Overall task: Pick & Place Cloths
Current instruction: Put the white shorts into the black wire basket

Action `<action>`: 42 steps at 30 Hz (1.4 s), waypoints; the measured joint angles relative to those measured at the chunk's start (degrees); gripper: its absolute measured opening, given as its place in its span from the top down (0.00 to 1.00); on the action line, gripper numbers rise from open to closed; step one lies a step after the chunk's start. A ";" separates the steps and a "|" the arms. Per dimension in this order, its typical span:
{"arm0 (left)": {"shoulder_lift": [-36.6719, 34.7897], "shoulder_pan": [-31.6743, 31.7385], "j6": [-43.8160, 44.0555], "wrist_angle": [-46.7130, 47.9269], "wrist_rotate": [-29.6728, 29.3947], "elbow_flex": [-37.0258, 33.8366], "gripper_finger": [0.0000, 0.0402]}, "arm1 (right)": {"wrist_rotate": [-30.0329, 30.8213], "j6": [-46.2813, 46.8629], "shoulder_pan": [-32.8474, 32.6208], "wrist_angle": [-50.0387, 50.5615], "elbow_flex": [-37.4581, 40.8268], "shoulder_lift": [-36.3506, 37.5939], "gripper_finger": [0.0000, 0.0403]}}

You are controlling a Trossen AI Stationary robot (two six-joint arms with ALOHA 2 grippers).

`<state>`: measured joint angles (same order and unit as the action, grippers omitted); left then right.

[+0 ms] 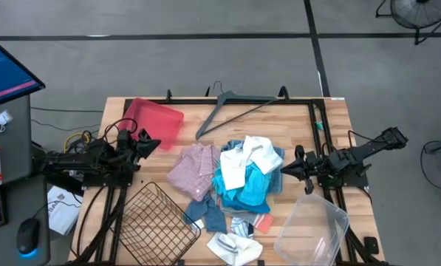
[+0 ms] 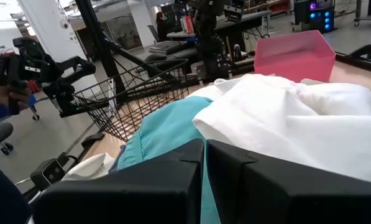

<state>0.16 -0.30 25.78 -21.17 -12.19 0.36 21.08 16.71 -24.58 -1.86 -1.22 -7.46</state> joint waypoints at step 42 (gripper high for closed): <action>0.00 0.00 0.04 -3.13 -3.78 -0.01 1.00 | 11.91 -7.74 15.92 13.07 -43.89 -33.91 0.26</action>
<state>0.16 -0.30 25.82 -24.29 -15.97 0.35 32.99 8.97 -8.66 11.20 -45.10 -41.38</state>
